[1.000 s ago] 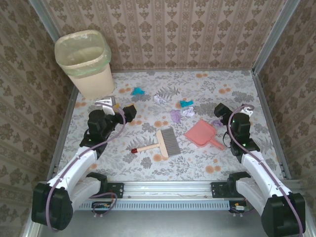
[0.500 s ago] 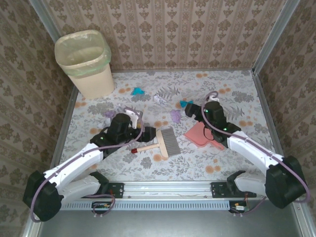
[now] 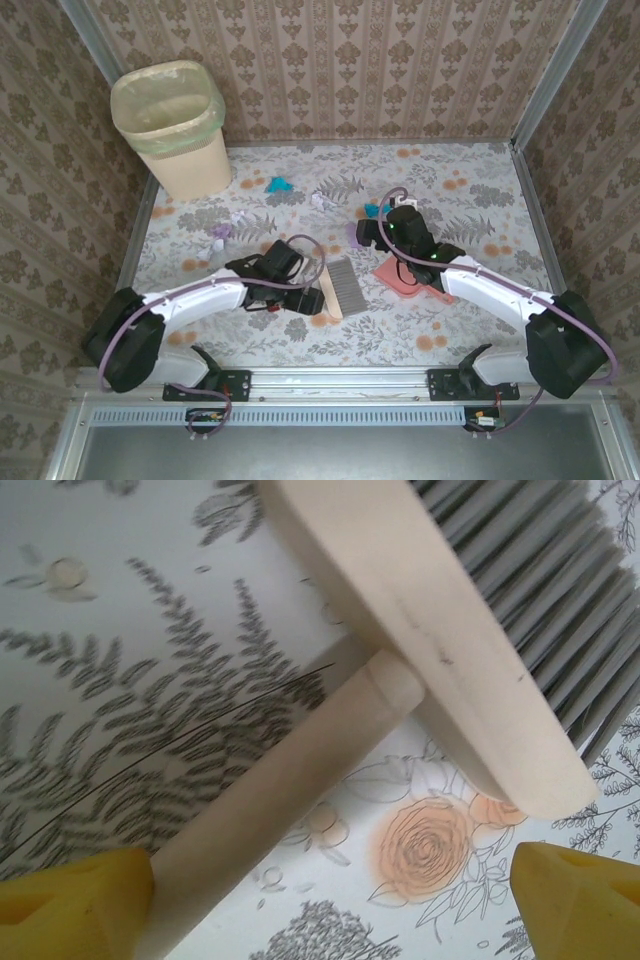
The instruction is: Sweep away the paper scraps from the table
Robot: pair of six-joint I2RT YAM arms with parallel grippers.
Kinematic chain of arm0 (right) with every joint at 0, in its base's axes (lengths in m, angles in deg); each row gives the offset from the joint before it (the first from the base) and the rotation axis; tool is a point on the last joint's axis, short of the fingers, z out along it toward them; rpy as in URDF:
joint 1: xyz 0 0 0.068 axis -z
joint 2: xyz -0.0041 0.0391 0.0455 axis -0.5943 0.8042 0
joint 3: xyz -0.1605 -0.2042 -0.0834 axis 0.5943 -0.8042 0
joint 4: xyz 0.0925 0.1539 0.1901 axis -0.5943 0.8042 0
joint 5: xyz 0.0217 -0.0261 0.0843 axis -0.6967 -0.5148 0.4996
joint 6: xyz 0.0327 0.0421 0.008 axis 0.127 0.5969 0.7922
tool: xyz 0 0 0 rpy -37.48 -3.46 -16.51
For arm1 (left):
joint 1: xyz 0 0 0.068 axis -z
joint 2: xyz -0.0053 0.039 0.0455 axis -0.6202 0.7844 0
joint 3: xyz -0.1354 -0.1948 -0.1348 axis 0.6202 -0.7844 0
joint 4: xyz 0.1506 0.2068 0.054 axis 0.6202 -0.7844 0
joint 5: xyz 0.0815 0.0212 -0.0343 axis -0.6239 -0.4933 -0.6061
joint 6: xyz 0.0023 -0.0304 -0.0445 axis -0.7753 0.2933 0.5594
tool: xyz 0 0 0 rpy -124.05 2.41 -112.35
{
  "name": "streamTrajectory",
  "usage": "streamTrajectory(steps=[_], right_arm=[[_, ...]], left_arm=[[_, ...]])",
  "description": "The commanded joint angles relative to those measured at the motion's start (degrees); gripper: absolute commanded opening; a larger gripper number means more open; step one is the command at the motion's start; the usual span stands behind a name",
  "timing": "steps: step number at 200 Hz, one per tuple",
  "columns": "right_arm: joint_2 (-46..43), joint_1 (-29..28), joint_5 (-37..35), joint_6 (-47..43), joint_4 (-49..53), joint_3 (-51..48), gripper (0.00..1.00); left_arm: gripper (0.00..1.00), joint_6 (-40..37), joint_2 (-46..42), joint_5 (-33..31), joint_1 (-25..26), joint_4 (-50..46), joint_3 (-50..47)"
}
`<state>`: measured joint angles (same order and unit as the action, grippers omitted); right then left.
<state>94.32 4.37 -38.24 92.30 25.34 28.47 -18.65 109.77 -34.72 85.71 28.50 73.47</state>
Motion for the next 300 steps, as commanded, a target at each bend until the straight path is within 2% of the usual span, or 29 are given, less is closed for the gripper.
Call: streamTrajectory(steps=[1, 39, 72, 103, 160, 199, 252, 300], right_arm=[[1.1, -0.2, -2.4, -0.6, 2.0, 1.7, 0.96], [1.1, -0.3, -3.1, -0.6, 1.6, 1.4, 0.96], [1.4, -0.3, -3.4, -0.8, 1.6, 1.5, 0.96], [1.4, -0.2, -3.8, -0.7, 1.5, 1.4, 0.95], [0.9, -0.2, -4.8, -0.2, 1.5, 1.0, 0.95], [0.8, -0.2, -5.6, 0.2, 1.6, 0.7, 0.95], [0.6, 0.2, -5.8, 0.8, 1.4, 0.2, 0.96], [0.2, 0.4, -6.1, 1.0, 1.4, -0.1, 0.96]], left_arm=[[0.91, -3.2, 4.2, -3.7, 2.6, -3.6, 2.8], [0.89, -4.0, 8.1, -5.3, 4.9, -4.6, 4.2], [0.83, -5.1, 8.4, -5.7, 6.3, -5.2, 4.6], [0.69, -4.8, 7.7, -8.6, 7.4, -5.2, 4.9], [0.57, -4.2, 9.0, -12.5, 9.1, -5.1, 5.1], [0.52, -1.3, 11.9, -16.2, 10.0, -5.9, 6.0], [0.33, 1.5, 12.1, -18.9, 10.2, -3.9, 5.4], [0.22, 3.9, 12.0, -20.4, 10.5, -1.7, 5.5]])
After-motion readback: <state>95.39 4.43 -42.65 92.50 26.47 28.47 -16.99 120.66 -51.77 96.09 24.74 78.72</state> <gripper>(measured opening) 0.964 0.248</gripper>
